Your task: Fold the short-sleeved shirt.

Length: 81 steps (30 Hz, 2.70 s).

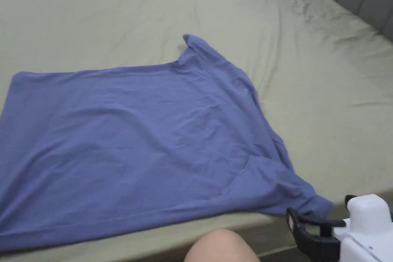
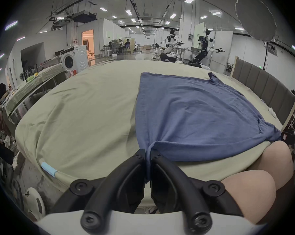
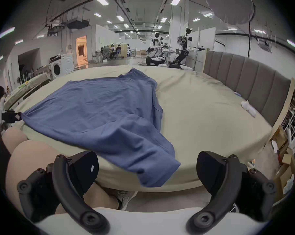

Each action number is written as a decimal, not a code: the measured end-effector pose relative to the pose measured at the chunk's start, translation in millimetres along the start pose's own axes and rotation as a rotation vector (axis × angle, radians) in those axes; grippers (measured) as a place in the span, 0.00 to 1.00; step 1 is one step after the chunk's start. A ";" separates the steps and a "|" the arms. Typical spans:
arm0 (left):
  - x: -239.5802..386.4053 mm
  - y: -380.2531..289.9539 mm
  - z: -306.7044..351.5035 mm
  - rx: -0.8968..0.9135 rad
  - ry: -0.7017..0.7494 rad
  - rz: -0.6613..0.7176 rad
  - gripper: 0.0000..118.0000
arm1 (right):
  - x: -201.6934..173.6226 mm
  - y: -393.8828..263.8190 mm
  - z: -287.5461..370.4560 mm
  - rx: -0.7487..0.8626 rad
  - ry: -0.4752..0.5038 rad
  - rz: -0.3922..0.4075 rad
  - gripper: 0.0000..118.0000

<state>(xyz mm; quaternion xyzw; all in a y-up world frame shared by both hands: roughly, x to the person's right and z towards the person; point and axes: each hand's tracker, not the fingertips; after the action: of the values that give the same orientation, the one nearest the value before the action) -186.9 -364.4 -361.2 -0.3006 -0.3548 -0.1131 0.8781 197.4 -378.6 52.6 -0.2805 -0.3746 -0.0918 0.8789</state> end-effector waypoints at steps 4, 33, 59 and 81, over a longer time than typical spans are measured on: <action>5.3 3.4 -2.2 -0.018 0.010 -0.015 0.03 | 13.4 -4.6 -16.0 -0.058 0.022 -0.035 0.04; -35.0 162.2 -185.8 -0.386 -0.066 0.033 0.57 | -1.0 190.9 -241.2 -0.326 0.008 0.266 0.93; 9.7 79.3 -87.1 0.004 0.056 0.024 1.00 | -30.4 95.7 -17.2 0.042 -0.020 0.046 0.04; 6.5 101.2 -77.0 0.014 -0.016 0.072 0.10 | 7.2 82.2 -94.2 -0.085 0.026 -0.045 1.00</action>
<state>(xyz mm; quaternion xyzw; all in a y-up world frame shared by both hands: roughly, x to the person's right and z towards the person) -97.9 -330.7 -445.7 -0.3081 -0.3514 -0.0766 0.8808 290.2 -363.2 -30.1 -0.3079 -0.3651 -0.1309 0.8688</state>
